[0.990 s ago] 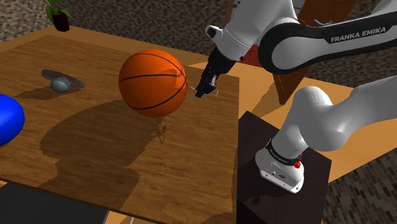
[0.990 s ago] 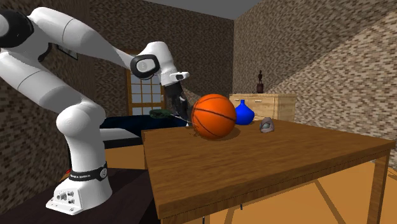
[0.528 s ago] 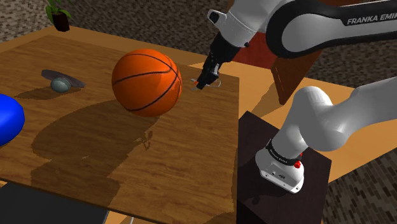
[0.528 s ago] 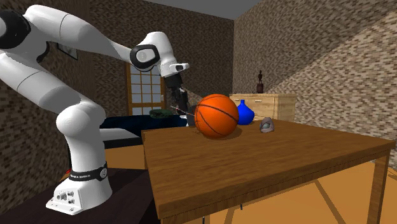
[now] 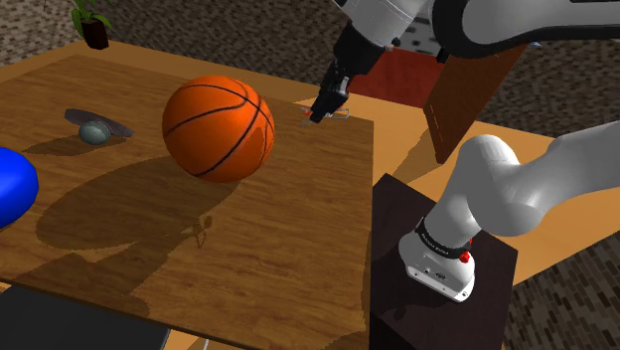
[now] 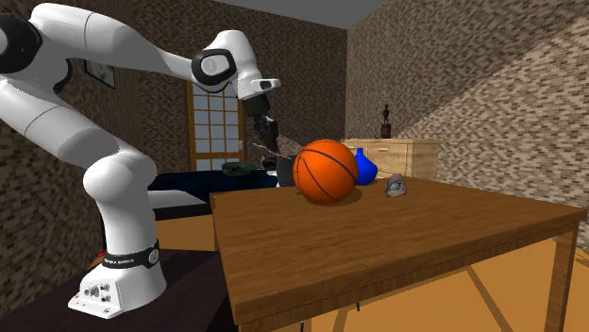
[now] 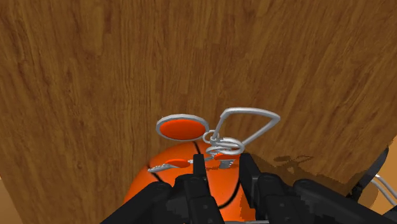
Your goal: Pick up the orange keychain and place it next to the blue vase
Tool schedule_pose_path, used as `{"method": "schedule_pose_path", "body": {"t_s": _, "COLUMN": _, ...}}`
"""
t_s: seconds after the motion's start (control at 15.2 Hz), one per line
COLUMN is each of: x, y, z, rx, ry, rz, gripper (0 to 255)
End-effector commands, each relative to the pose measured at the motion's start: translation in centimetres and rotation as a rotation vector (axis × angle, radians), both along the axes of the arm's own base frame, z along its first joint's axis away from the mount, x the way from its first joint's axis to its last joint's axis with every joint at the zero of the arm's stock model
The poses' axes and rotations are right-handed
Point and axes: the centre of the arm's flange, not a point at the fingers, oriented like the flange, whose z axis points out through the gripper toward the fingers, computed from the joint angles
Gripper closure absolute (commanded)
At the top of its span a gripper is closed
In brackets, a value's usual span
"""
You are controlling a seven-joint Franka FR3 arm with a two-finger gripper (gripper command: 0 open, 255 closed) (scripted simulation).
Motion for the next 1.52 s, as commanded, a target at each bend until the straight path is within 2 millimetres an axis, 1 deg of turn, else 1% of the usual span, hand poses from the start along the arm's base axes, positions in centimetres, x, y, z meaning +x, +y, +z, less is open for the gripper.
{"method": "schedule_pose_path", "body": {"t_s": 0.0, "x": 0.1, "y": 0.0, "z": 1.0, "rx": 0.000, "ry": 0.000, "rz": 0.000, "gripper": 255}}
{"method": "schedule_pose_path", "body": {"t_s": 0.59, "x": 0.1, "y": 0.0, "z": 5.8, "rx": 0.000, "ry": 0.000, "rz": 0.000, "gripper": 255}}
{"method": "schedule_pose_path", "body": {"t_s": 0.66, "x": 0.1, "y": 0.0, "z": 5.8, "rx": 0.000, "ry": 0.000, "rz": 0.000, "gripper": 255}}
{"method": "schedule_pose_path", "body": {"t_s": 1.45, "x": 5.9, "y": 14.7, "z": 5.8, "rx": 0.000, "ry": 0.000, "rz": 0.000, "gripper": 255}}
